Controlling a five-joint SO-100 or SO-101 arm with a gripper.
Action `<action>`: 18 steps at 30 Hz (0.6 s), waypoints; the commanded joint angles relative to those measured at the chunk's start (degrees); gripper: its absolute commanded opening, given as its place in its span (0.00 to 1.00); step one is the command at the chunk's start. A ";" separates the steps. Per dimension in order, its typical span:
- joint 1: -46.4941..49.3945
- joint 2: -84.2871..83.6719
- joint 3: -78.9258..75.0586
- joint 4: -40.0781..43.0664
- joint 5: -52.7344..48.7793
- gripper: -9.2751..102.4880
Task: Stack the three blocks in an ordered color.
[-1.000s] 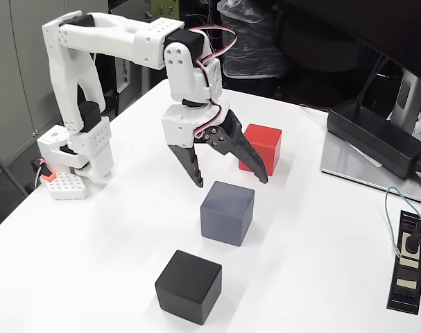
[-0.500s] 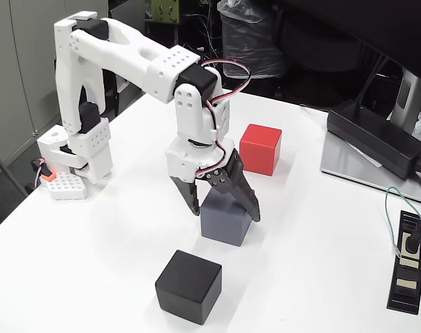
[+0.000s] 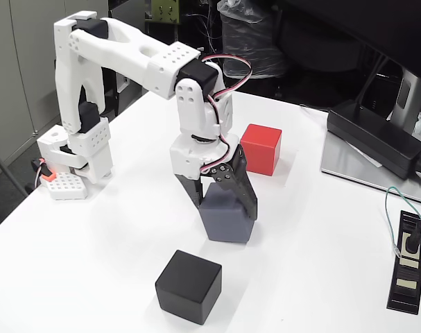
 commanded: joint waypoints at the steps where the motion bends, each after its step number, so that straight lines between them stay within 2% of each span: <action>1: 0.00 0.09 0.00 -0.35 -0.18 0.17; 8: -0.53 0.26 -0.09 -0.26 -0.26 0.07; 18: -0.62 3.78 -5.54 2.64 0.00 0.08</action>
